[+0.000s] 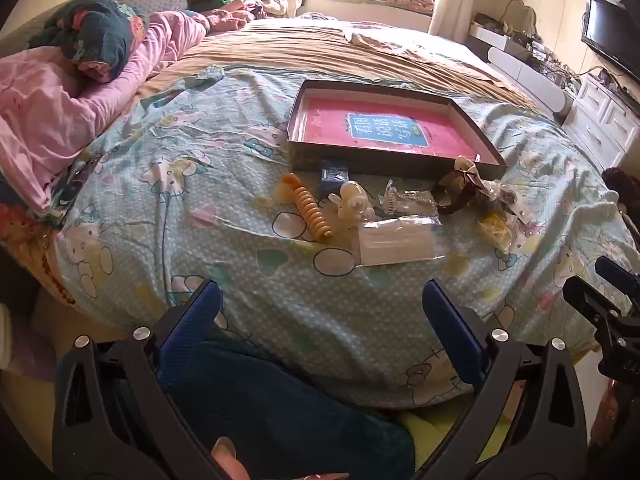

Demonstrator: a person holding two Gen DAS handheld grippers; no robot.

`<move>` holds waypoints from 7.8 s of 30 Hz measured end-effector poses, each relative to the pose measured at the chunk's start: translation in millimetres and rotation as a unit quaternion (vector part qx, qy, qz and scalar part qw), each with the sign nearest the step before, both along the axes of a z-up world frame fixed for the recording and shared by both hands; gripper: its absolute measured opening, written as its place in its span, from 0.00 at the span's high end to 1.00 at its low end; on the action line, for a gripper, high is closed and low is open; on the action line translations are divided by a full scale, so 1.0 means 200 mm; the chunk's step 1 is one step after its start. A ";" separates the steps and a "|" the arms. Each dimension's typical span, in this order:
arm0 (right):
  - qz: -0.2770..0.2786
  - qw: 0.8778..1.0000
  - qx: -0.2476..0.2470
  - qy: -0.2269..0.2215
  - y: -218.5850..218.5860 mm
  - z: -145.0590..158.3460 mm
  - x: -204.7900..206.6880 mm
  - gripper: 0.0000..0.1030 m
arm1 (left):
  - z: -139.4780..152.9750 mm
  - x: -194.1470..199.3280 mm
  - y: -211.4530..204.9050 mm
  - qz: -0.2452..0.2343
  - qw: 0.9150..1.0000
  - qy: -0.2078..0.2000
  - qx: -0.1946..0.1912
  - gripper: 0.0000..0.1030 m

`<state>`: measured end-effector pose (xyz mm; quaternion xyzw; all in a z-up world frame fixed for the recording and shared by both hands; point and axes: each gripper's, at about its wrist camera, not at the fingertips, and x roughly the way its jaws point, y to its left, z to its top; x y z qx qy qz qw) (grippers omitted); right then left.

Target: Organize jewelry

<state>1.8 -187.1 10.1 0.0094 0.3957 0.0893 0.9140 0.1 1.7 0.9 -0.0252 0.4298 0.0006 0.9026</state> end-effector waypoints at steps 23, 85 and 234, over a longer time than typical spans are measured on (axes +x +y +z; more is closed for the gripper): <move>0.010 1.000 0.007 -0.019 0.01 0.03 -0.03 0.04 | 0.05 -0.01 0.00 0.003 1.000 -0.014 0.005 0.08; 0.066 0.998 -0.003 -0.026 0.10 0.07 0.09 0.04 | 0.01 0.07 0.09 0.029 0.999 -0.002 0.013 0.08; 0.036 0.996 0.061 -0.055 -0.20 0.18 0.64 0.21 | 0.05 0.82 -0.03 -0.018 1.000 -0.012 -0.016 0.17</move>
